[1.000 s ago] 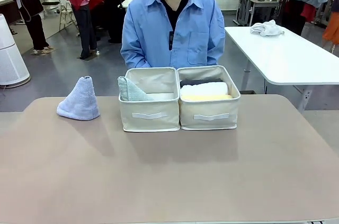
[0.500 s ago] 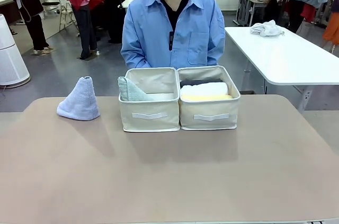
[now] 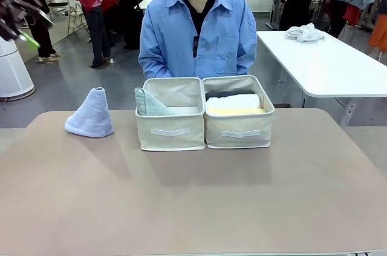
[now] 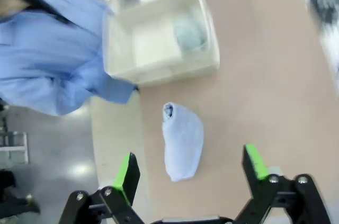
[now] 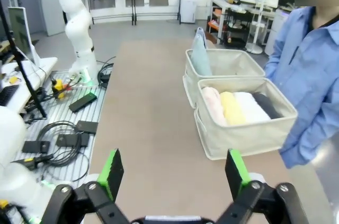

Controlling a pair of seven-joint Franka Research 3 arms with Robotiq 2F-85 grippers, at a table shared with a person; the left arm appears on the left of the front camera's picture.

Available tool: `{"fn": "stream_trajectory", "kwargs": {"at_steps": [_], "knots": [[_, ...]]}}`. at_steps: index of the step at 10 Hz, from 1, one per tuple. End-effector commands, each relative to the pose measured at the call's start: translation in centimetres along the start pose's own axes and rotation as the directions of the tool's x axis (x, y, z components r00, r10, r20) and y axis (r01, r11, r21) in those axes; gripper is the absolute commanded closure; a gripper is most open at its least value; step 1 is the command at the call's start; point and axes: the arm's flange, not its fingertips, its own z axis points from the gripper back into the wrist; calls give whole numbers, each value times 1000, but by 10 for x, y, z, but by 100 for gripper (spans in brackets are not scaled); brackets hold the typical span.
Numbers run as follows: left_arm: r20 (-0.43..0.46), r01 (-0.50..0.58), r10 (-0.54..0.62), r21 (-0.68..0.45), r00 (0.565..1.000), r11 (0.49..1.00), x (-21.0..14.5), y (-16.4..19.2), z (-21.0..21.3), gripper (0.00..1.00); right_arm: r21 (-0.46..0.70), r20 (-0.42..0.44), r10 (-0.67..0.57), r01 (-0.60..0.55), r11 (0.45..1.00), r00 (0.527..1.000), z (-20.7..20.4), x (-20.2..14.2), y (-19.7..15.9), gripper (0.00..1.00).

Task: Sort the towels based on their folding style.
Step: Pick up another triangle-folded towel from the table and place it in the left Fabric basket.

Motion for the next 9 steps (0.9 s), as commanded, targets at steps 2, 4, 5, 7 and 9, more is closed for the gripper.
{"fn": "stream_trajectory", "kwargs": {"at_steps": [2,4,5,7,9], "knots": [[-252,149,-154,-40,955,988,-2,27,-89,0,8,9,10,-10,1000,1000,-1,0,4,0],[-329,225,-227,-45,917,973,5,33,-138,0,8,9,10,-10,1000,1000,-1,0,4,0],[-303,214,-222,-63,927,975,5,25,-156,0,8,9,10,-10,1000,1000,-1,0,4,0],[-294,224,-237,-78,926,971,7,36,-151,0,8,9,10,-10,1000,1000,-1,0,4,0],[-294,224,-237,-78,926,971,7,36,-151,0,8,9,10,-10,1000,1000,-1,0,4,0]]}}
